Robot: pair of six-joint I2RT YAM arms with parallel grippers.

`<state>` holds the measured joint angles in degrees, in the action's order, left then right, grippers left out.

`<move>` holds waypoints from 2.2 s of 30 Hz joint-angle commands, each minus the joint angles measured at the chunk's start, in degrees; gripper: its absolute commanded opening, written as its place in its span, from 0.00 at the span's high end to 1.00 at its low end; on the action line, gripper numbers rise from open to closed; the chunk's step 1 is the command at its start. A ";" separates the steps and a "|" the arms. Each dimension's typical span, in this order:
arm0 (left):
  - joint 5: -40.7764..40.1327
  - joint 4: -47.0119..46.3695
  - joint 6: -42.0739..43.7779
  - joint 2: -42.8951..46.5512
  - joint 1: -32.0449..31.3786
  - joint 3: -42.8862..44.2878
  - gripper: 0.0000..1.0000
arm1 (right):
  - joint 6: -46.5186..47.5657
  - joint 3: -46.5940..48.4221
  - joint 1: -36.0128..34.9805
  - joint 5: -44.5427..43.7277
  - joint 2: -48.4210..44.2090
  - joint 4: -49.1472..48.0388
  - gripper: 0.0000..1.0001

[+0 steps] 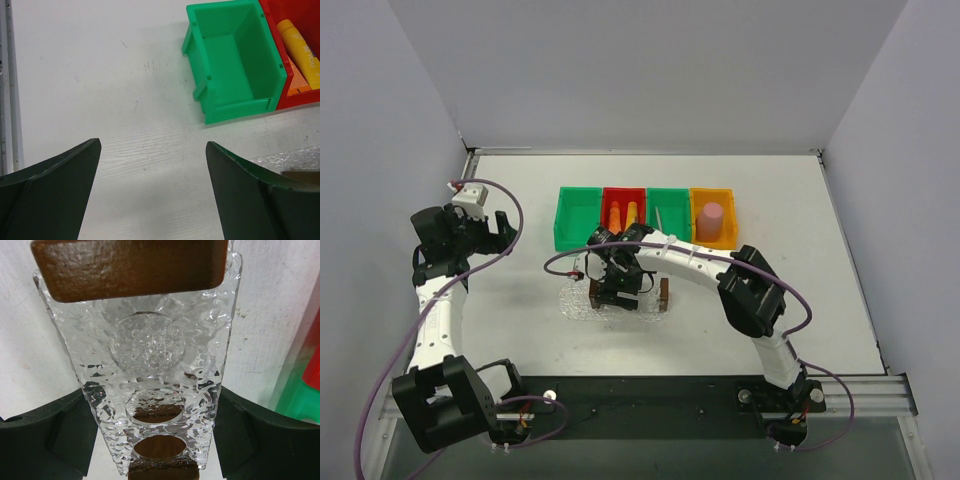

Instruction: Prepare toiletry sets of a toothbrush and toothpaste on the tray

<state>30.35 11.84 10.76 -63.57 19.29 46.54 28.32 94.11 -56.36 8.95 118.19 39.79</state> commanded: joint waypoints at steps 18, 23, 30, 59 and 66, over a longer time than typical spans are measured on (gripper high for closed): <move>1.64 -2.61 0.57 1.08 0.49 0.92 0.03 | -0.01 -2.70 -0.60 -1.92 -2.35 0.20 0.63; 1.64 -2.61 0.57 1.17 0.57 0.92 0.03 | 0.16 -2.70 -0.60 -1.92 -2.61 0.20 0.53; 1.56 -2.52 0.75 1.34 0.49 0.83 0.03 | 0.16 -2.52 -0.60 -2.45 -3.32 0.20 0.41; 1.38 -2.34 1.19 1.17 0.49 1.09 0.03 | -1.16 -1.82 -0.95 -3.85 -5.78 0.37 0.00; 1.47 -2.69 0.75 0.82 0.49 1.00 0.03 | -2.21 -1.38 -1.03 -3.77 -7.36 0.55 0.00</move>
<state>30.52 11.81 11.07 -63.55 19.33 46.54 27.57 91.53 -56.73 6.15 115.68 37.91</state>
